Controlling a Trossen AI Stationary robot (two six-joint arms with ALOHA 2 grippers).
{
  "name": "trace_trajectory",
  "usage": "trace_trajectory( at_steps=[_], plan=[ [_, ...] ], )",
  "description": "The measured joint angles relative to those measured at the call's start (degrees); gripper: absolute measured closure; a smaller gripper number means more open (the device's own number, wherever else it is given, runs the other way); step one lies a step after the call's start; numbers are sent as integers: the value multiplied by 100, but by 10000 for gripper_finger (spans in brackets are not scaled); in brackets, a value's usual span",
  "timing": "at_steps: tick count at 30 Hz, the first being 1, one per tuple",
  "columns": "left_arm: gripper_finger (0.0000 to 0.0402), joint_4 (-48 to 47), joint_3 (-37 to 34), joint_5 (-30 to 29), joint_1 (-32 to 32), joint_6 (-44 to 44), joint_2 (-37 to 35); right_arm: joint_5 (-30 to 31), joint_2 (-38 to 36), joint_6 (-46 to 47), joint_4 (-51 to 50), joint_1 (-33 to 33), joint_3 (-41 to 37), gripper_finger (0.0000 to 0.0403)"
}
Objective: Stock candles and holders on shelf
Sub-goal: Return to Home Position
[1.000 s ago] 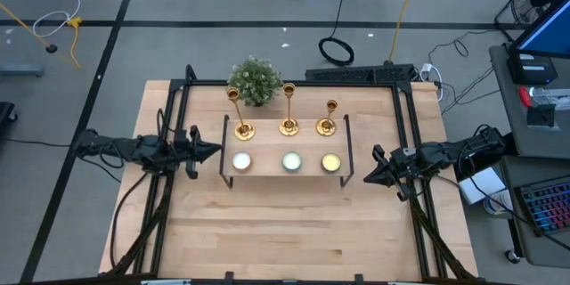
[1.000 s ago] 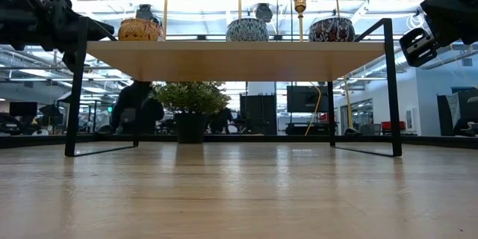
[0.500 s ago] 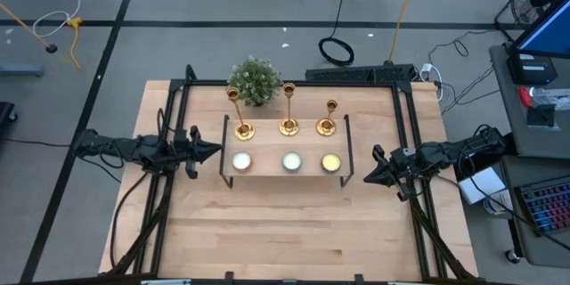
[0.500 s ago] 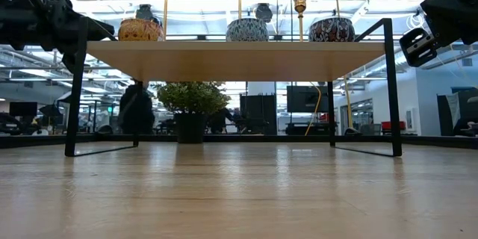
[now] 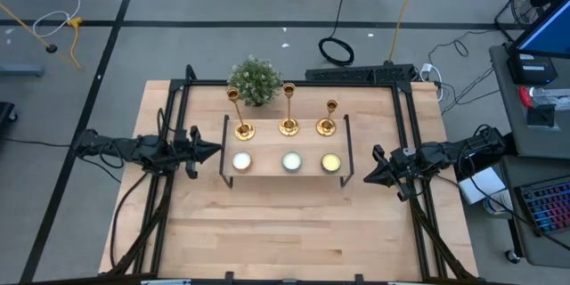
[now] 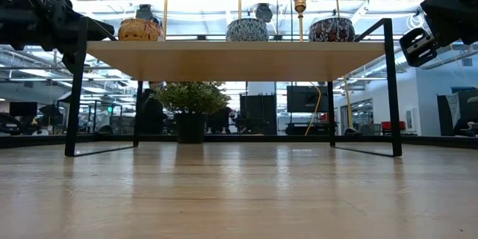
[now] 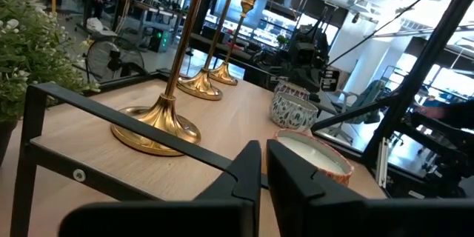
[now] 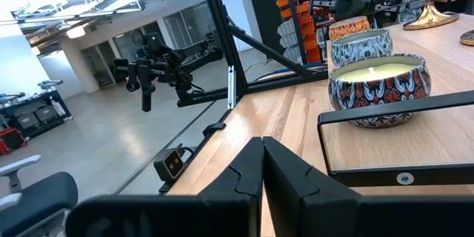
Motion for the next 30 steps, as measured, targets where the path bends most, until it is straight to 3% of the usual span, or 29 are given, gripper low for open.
trace_trajectory(
  at_steps=[30],
  plan=[
    [369, 0, -2, 4, 0, -1, 0, -1, 0, -1, 0, -1, 0, 394]
  ],
)
